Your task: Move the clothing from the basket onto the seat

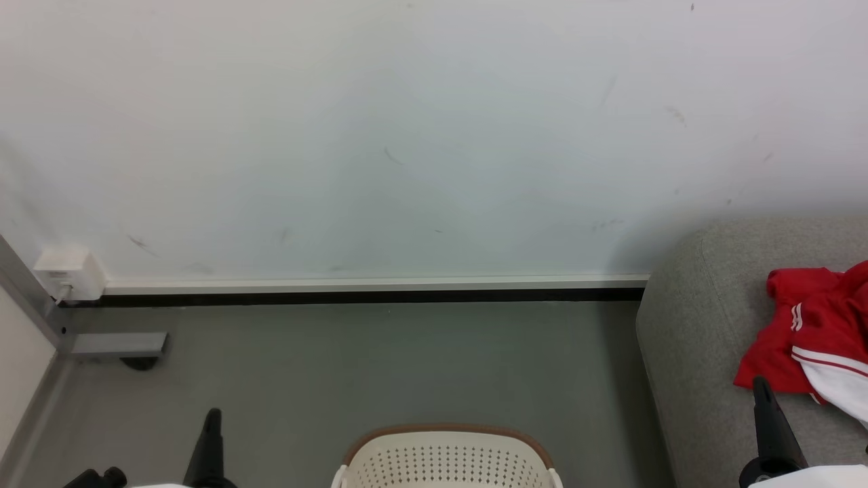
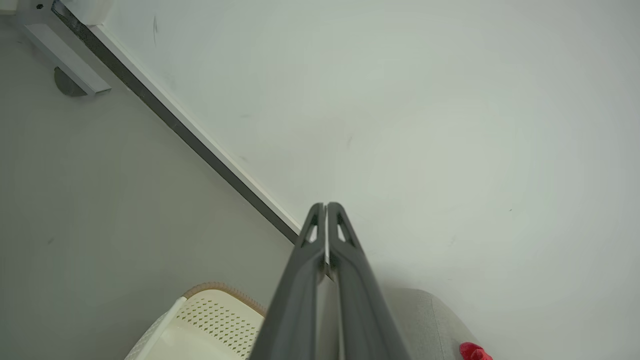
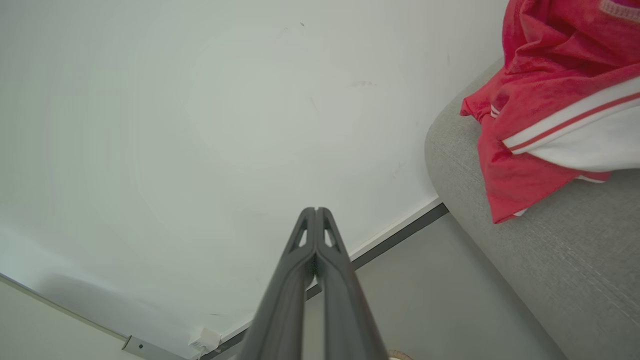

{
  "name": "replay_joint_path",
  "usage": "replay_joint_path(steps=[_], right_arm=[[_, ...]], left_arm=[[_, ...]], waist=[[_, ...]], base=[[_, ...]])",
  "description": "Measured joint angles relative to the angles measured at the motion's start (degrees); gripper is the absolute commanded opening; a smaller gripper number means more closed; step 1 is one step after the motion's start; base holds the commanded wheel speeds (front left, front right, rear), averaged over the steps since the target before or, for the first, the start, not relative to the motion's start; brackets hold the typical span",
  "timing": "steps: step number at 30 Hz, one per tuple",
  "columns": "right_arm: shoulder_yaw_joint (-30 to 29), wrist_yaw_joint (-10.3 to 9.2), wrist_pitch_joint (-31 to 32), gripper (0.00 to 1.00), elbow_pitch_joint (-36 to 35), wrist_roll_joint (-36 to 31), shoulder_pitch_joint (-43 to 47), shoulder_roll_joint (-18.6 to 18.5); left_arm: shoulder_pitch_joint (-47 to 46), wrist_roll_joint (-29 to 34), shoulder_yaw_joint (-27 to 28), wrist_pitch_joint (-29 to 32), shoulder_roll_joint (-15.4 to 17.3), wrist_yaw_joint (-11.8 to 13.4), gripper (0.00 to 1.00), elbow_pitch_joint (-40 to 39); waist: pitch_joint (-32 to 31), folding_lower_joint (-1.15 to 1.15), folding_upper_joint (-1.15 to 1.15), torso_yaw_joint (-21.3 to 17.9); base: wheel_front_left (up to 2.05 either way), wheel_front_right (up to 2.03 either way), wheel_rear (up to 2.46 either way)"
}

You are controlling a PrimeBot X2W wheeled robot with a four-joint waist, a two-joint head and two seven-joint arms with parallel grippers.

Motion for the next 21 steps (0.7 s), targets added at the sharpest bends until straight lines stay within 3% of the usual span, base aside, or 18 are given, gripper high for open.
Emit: replay_joint_path(steps=[21], right_arm=[[-2.2, 0.00, 3.3, 0.00, 0.6, 12.6, -1.3, 0.7]], left_arm=[[-1.8, -13.3, 1.1, 3.6, -0.2, -1.5, 0.00, -0.2]], waist=[[0.6, 0.00, 0.00, 0.2]], base=[[0.00, 0.00, 0.00]])
